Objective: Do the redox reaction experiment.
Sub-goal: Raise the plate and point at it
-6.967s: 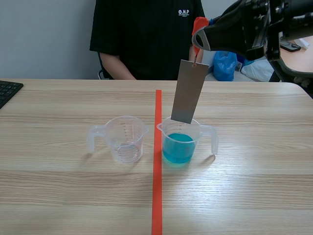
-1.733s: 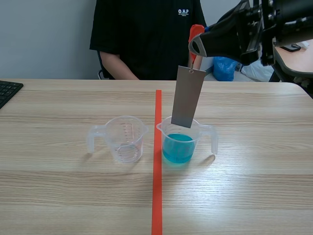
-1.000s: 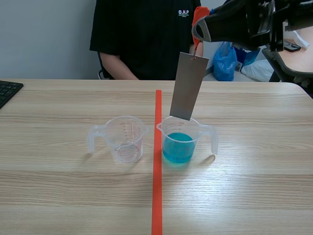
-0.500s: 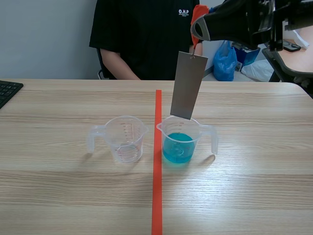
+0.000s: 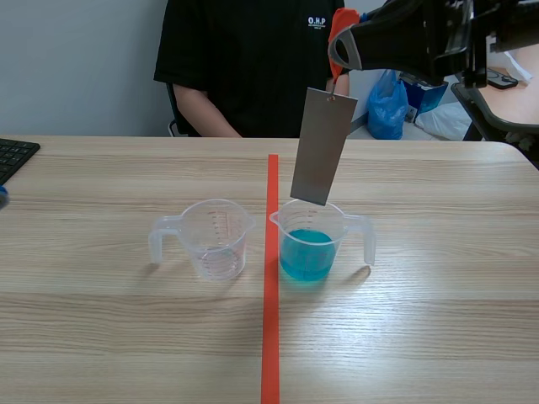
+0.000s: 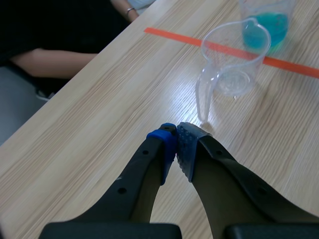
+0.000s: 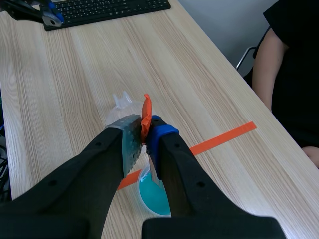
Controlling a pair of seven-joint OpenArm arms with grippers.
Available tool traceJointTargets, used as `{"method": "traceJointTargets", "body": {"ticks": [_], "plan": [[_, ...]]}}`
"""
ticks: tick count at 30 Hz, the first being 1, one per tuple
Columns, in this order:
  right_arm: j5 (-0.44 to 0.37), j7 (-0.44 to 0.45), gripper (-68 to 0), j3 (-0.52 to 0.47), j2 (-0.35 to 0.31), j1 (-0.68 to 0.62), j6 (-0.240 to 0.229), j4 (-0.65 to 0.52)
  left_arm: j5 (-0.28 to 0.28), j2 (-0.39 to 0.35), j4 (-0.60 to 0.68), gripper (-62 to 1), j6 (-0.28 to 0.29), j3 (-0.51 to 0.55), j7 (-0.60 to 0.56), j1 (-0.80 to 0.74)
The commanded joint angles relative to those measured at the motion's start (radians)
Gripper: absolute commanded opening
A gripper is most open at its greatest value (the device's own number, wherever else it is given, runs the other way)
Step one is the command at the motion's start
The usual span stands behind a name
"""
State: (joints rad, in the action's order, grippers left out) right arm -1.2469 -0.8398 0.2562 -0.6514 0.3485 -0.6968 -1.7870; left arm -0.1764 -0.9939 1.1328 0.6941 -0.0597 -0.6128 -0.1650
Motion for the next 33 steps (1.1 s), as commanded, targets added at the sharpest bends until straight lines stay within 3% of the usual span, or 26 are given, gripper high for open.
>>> {"method": "traceJointTargets", "body": {"ticks": [1, 8, 13, 15, 21, 26, 33], "plan": [[-0.019, 0.015, -65.8, -0.022, -0.010, 0.011, 0.000, -0.014, -0.030, 0.018, -0.007, -57.8, 0.002, -0.043, 0.010, 0.067], [-0.022, 0.015, -65.8, -0.022, -0.010, 0.011, 0.000, -0.014, -0.042, 0.127, -0.063, -57.8, 0.002, -0.293, 0.109, 0.330], [-0.022, 0.015, -65.8, -0.022, -0.010, 0.011, 0.000, -0.014, -0.053, 0.213, -0.098, -57.8, 0.002, -0.410, 0.173, 0.447], [-0.022, 0.015, -65.8, -0.022, -0.010, 0.011, 0.000, -0.014, -0.083, 0.242, -0.114, -57.7, 0.002, -0.445, 0.198, 0.486], [-0.022, 0.015, -65.8, -0.022, -0.010, 0.011, 0.000, -0.014, -0.179, 0.307, -0.140, -57.7, 0.002, -0.515, 0.285, 0.587], [-0.022, 0.015, -65.8, -0.022, -0.010, 0.011, 0.000, -0.014, -0.210, 0.346, -0.140, -57.7, 0.002, -0.536, 0.344, 0.627], [-0.022, 0.014, -65.8, -0.022, -0.010, 0.011, 0.000, -0.014, -0.209, 0.419, -0.140, -57.7, 0.002, -0.536, 0.352, 0.631]]}}
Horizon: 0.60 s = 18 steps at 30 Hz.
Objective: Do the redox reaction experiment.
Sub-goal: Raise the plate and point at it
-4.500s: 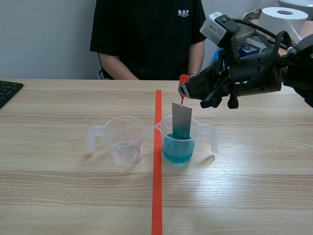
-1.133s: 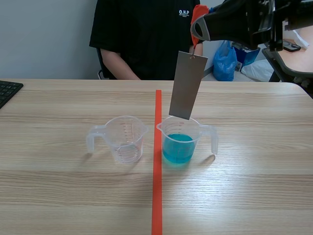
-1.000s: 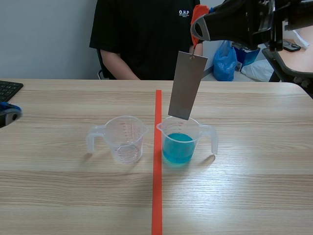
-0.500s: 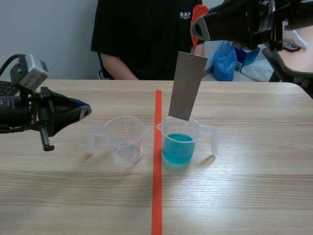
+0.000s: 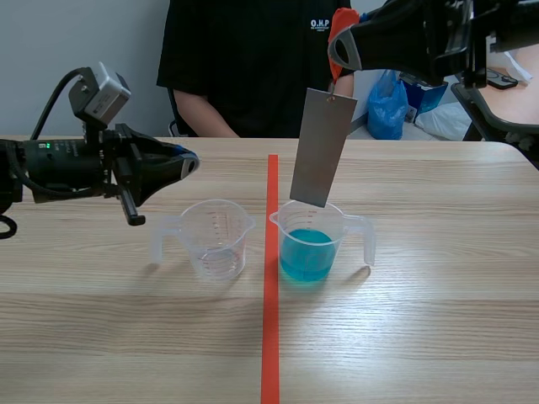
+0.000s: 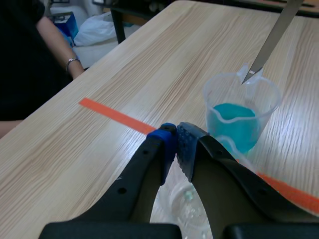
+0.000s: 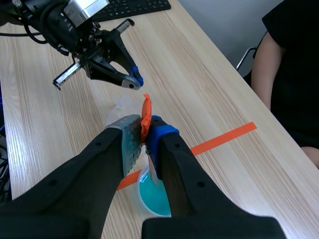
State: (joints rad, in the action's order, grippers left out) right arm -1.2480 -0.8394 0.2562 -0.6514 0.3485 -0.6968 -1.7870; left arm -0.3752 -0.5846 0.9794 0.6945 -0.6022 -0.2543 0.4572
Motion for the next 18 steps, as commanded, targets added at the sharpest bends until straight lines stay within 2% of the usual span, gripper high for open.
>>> {"method": "traceJointTargets", "body": {"ticks": [1, 8, 18], "plan": [[-0.021, 0.014, -65.8, -0.022, -0.010, 0.011, 0.000, -0.014, -0.011, 0.024, 0.013, -57.7, 0.002, 0.006, -0.002, 0.009], [-0.021, 0.014, -65.8, -0.022, -0.010, 0.011, 0.000, -0.014, -0.010, 0.103, 0.013, -57.7, 0.002, 0.006, 0.044, 0.009], [-0.021, 0.014, -65.8, -0.022, -0.010, 0.011, 0.000, -0.014, -0.010, 0.156, 0.013, -57.7, 0.002, 0.006, 0.083, 0.008]]}}
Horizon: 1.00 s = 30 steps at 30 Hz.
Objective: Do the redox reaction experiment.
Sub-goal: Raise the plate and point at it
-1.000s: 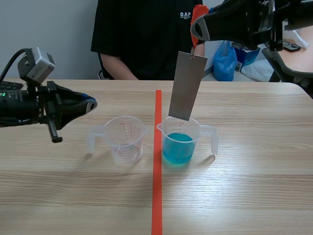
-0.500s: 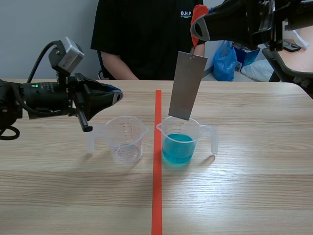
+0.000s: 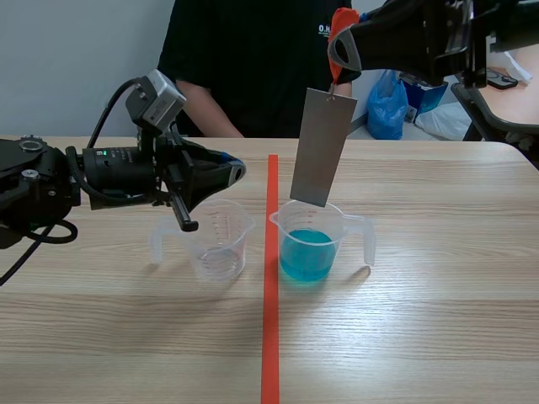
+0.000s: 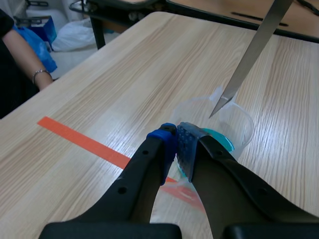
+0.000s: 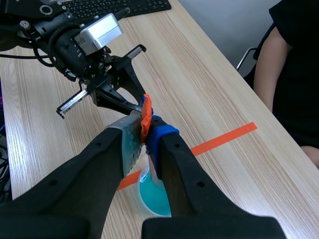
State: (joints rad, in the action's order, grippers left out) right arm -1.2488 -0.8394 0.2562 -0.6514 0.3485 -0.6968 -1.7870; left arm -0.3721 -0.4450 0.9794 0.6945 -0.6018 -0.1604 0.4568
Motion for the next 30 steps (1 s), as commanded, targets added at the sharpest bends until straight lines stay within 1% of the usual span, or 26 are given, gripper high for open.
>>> {"method": "traceJointTargets", "body": {"ticks": [1, 10, 15, 30], "plan": [[-0.020, 0.014, -65.8, -0.022, -0.010, 0.011, 0.000, -0.014, -0.013, 0.022, 0.013, -57.7, 0.002, 0.005, -0.009, 0.009], [-0.020, 0.014, -65.8, -0.022, -0.010, 0.011, 0.000, -0.014, -0.013, 0.079, 0.013, -57.7, 0.002, 0.005, 0.005, 0.009], [-0.020, 0.014, -65.8, -0.022, -0.010, 0.011, 0.000, -0.014, -0.012, 0.096, 0.013, -57.7, 0.002, 0.005, 0.017, 0.009], [-0.020, 0.014, -65.8, -0.022, -0.010, 0.011, 0.000, -0.014, -0.008, 0.100, 0.013, -57.7, 0.002, 0.005, 0.023, 0.009]]}}
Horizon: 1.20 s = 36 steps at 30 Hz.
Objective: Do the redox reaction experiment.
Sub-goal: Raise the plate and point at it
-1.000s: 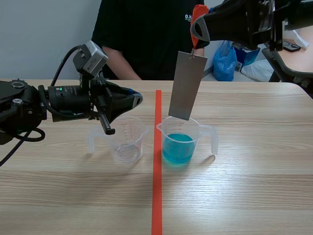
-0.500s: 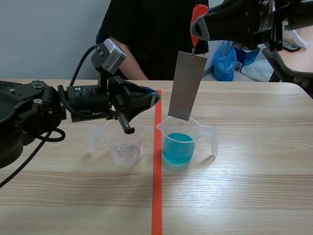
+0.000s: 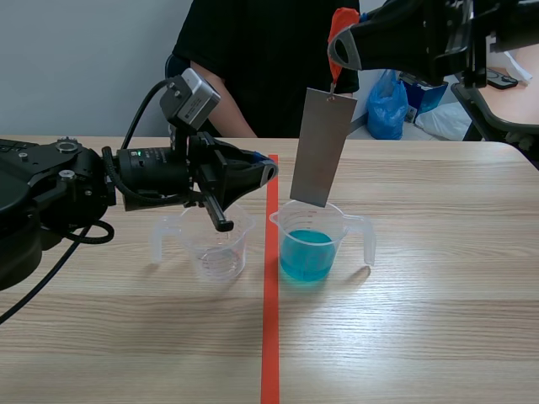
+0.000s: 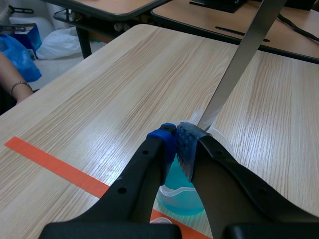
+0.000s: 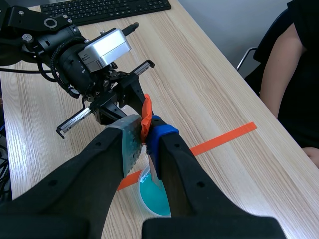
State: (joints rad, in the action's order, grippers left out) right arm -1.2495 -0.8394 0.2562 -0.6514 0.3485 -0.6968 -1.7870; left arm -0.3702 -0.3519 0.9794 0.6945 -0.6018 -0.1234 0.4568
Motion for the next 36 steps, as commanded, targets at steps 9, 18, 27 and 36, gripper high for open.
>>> {"method": "traceJointTargets", "body": {"ticks": [9, 18, 27, 36], "plan": [[-0.019, 0.014, -65.8, -0.022, -0.010, 0.011, 0.000, -0.014, -0.010, 0.006, 0.013, -57.7, 0.002, 0.006, -0.014, 0.009], [-0.019, 0.014, -65.8, -0.022, -0.010, 0.011, 0.000, -0.014, -0.010, 0.002, 0.013, -57.7, 0.002, 0.006, -0.014, 0.009], [-0.019, 0.014, -65.8, -0.022, -0.010, 0.011, 0.000, -0.014, -0.010, -0.063, 0.013, -57.7, 0.002, 0.009, -0.053, 0.015], [-0.019, 0.014, -65.8, -0.022, -0.010, 0.011, 0.000, -0.014, -0.022, -0.290, 0.013, -57.7, 0.002, 0.019, -0.151, 0.001]]}}
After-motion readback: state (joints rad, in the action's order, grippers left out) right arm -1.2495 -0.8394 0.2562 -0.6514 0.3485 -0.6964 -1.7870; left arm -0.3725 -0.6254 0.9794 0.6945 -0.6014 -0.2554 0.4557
